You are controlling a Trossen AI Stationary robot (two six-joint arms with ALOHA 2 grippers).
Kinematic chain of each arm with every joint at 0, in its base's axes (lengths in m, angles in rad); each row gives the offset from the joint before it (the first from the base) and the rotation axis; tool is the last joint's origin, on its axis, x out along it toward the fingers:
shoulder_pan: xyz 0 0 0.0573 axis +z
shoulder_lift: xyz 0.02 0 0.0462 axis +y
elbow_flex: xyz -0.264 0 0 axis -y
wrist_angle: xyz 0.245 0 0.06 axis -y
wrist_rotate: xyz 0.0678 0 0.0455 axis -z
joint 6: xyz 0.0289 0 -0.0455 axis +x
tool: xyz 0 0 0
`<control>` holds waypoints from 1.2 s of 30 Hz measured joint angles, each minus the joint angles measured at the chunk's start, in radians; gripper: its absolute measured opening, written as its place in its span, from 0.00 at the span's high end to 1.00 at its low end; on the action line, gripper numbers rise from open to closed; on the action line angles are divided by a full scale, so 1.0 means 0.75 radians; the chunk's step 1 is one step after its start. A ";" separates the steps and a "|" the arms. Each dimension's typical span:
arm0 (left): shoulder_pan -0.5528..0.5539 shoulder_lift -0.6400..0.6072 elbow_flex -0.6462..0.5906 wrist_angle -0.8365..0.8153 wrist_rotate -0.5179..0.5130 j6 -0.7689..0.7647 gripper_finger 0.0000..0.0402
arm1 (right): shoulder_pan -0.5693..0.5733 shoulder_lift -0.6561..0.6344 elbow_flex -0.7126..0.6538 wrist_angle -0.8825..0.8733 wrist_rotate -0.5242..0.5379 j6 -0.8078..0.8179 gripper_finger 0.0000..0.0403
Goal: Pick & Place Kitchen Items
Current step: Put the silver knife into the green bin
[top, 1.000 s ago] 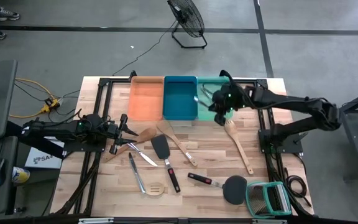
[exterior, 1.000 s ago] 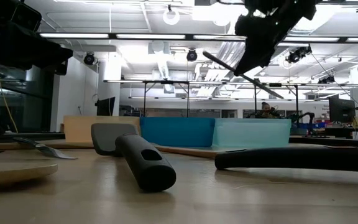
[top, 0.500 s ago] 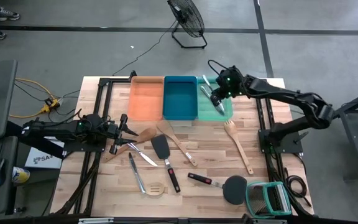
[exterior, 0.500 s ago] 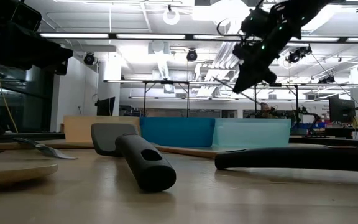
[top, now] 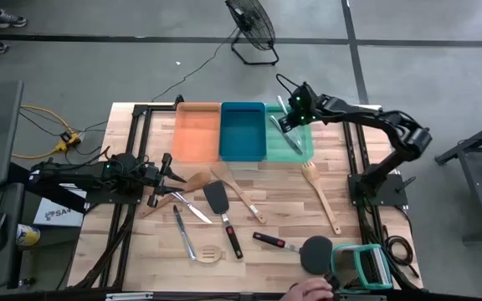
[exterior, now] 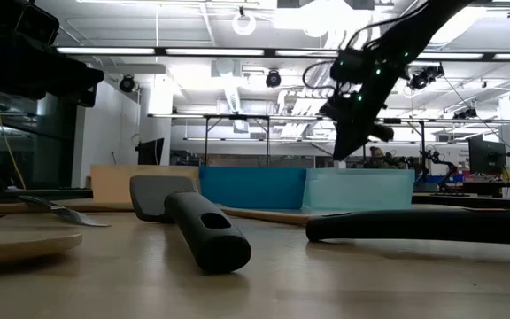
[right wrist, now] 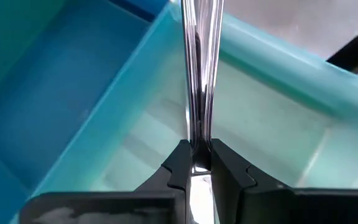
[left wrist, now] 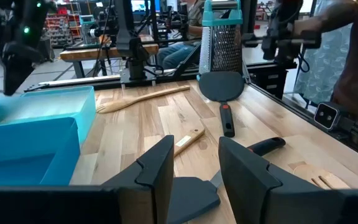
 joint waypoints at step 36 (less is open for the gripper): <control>0.000 0.000 0.000 0.000 0.000 0.000 0.69 | -0.028 0.300 0.015 -0.092 0.019 0.014 0.93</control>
